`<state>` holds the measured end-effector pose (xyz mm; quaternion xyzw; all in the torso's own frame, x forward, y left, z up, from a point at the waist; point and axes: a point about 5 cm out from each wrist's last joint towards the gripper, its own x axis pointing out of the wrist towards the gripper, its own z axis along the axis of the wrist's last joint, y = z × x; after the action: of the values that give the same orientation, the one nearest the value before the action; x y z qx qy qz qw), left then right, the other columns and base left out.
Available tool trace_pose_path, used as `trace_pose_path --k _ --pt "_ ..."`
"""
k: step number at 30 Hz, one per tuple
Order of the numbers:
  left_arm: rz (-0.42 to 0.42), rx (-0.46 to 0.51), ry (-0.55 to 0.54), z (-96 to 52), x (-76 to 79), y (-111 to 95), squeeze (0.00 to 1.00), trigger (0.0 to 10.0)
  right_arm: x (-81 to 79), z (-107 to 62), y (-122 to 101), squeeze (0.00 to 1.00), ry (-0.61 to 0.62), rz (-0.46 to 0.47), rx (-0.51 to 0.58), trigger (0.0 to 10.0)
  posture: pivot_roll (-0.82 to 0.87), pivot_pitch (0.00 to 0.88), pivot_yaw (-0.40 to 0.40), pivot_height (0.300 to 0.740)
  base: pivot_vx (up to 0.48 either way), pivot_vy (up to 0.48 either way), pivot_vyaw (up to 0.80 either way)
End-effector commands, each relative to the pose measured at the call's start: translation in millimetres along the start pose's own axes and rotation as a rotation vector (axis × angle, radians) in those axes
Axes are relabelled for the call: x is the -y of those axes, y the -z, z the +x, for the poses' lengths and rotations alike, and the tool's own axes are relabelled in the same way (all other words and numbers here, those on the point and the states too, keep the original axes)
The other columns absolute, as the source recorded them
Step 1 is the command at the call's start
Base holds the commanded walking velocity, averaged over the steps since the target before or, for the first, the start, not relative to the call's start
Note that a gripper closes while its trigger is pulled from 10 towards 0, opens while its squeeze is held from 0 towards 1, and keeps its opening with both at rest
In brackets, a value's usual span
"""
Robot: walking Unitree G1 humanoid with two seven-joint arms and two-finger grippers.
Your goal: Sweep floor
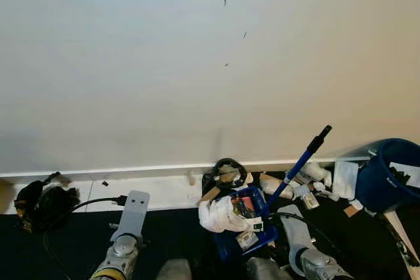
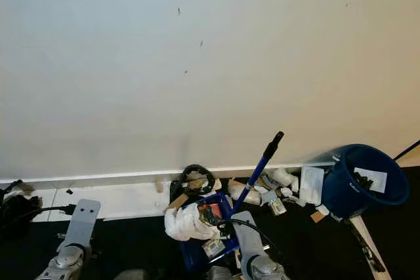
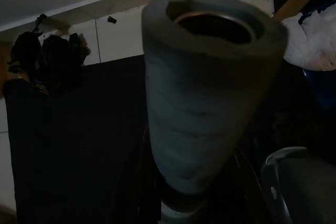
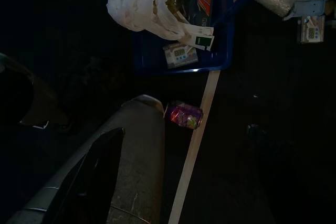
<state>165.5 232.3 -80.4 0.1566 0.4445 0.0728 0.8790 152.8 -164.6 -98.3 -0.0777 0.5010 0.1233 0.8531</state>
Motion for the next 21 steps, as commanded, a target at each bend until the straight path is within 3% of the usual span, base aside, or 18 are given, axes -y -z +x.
trace_pose_path --k 1,21 --pt "-0.009 -0.041 0.014 -2.5 6.8 10.0 0.0 10.0 1.6 -0.5 2.5 0.0 0.006 0.003 -0.012 10.0 0.15 0.0 -0.08 0.74 0.0 0.0 0.0" --pt "-0.02 -0.018 0.006 -1.8 7.3 5.4 0.0 10.0 5.4 0.2 -3.9 0.0 0.014 -0.006 -0.009 10.0 0.15 0.0 -0.094 0.74 0.0 0.0 0.0"
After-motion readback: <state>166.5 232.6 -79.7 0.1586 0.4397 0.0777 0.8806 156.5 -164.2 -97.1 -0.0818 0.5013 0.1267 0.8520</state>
